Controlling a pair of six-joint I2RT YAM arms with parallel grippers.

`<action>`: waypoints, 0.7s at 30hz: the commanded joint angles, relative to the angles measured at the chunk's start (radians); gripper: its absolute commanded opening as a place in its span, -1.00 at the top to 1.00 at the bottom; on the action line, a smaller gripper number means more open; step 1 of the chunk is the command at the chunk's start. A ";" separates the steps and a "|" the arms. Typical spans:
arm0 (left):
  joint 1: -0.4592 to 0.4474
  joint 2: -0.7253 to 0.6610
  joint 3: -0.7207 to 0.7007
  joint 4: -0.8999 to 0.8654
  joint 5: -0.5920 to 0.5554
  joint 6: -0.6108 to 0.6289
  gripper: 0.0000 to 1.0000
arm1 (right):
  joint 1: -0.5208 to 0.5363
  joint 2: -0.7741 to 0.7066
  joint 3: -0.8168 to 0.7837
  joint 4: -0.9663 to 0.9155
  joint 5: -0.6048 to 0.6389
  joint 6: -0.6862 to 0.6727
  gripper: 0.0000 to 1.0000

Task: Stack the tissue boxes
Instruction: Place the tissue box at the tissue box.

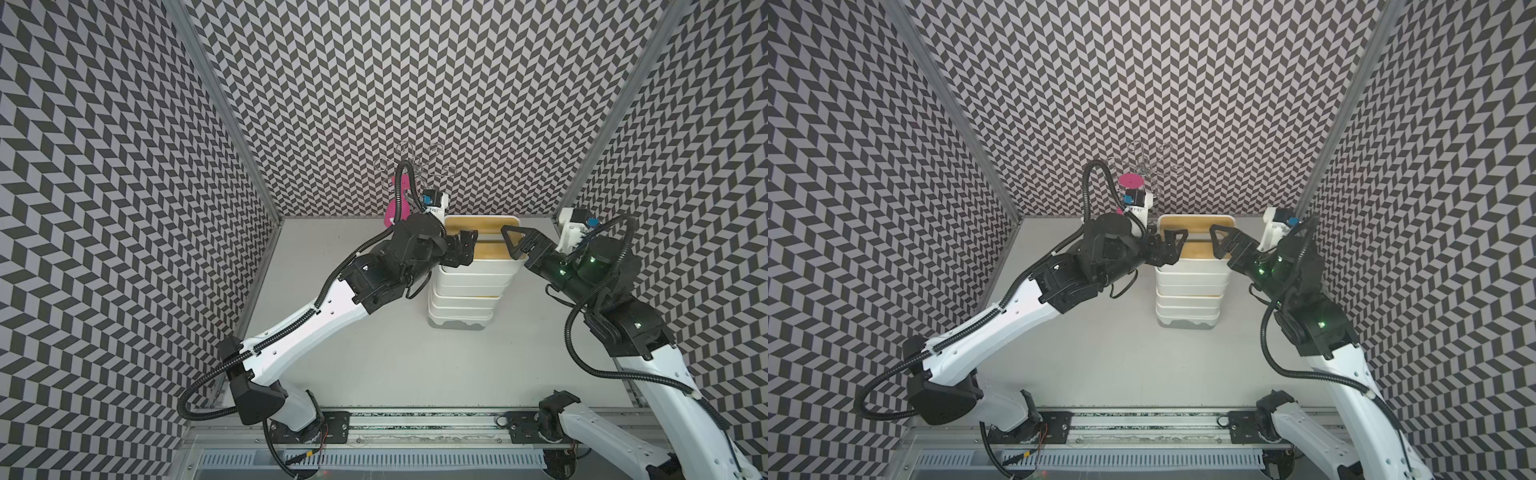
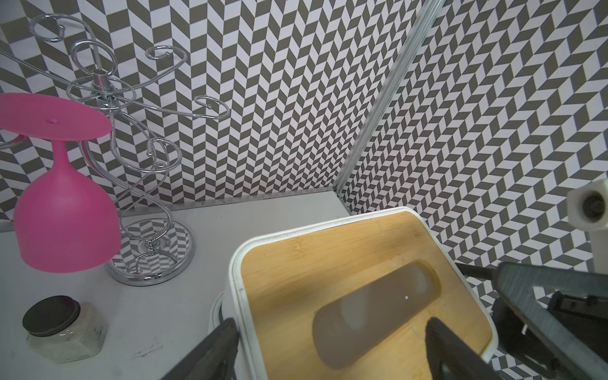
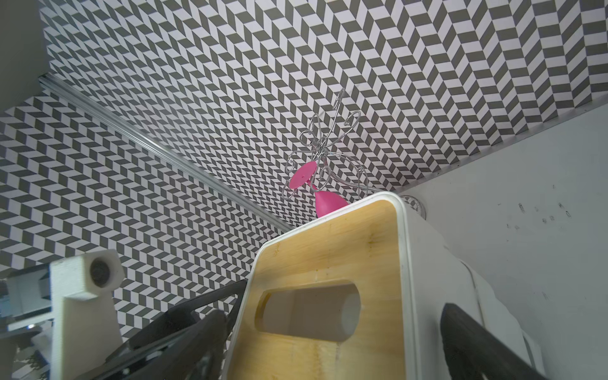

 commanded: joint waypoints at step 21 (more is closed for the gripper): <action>0.545 -0.587 -0.647 0.048 -0.113 -0.040 -0.99 | -0.095 -0.016 -0.130 0.047 0.692 -0.214 -0.98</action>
